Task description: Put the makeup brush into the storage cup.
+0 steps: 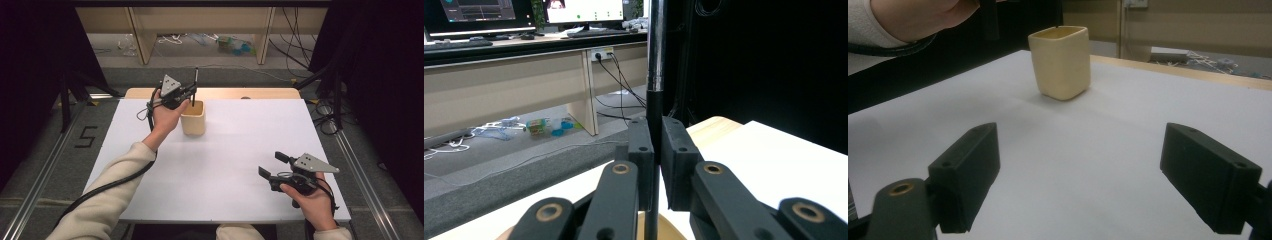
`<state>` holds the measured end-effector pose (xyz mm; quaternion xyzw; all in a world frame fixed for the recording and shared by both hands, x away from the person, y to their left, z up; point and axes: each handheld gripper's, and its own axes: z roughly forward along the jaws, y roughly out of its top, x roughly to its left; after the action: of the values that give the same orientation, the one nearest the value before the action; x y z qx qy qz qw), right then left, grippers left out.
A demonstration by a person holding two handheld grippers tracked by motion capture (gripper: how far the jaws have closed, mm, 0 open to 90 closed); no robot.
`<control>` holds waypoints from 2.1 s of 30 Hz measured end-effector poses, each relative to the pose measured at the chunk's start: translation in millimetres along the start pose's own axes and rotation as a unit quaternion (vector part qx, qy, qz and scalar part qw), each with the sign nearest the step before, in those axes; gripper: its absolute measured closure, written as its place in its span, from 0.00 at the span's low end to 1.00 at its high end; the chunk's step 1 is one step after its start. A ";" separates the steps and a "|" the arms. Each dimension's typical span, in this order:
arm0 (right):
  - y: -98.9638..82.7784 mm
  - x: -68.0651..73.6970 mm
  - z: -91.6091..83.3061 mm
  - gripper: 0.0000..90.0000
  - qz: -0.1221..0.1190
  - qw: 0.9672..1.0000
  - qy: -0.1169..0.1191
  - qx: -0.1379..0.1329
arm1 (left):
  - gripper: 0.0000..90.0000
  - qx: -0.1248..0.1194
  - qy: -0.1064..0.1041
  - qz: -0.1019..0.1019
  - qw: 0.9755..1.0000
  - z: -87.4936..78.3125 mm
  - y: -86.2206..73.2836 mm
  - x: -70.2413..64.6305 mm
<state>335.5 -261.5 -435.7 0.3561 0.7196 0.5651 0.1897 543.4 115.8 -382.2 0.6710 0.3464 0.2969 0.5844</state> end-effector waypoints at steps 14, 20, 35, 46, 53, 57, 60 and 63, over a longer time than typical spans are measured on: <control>0.4 0.1 -1.0 0.19 0.000 1.000 0.001 0.009 | 0.93 0.000 -0.001 0.003 1.000 2.5 -1.8 -0.1; 0.5 0.2 -1.0 0.19 0.000 1.000 0.001 0.009 | 0.93 0.000 0.000 0.005 1.000 3.3 -1.6 -0.1; 0.3 0.2 -0.8 0.19 0.000 1.000 0.003 0.008 | 0.93 -0.002 0.002 0.006 1.000 5.6 -4.4 0.5; -0.1 0.1 0.0 0.19 0.000 1.000 0.001 0.001 | 0.93 0.001 0.002 0.004 1.000 7.3 -8.6 -0.4; -0.1 0.2 -0.1 0.19 0.000 1.000 0.001 0.000 | 0.93 0.004 0.003 0.002 1.000 8.2 -11.9 -0.9; -0.1 0.2 -0.1 0.19 0.000 1.000 0.001 0.000 | 0.93 0.005 0.002 0.003 1.000 9.0 -13.8 -1.6; 0.2 0.2 -0.8 0.19 0.000 1.000 0.003 0.008 | 0.93 0.007 0.004 0.003 1.000 9.5 -16.1 -1.3; 0.0 0.3 -0.3 0.19 0.000 1.000 0.003 0.003 | 0.93 0.008 0.004 0.001 1.000 9.6 -16.9 -1.0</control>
<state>335.1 -261.5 -435.6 0.3552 0.7218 0.5639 0.1864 548.5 110.7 -400.3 0.6746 0.3502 0.2981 0.5774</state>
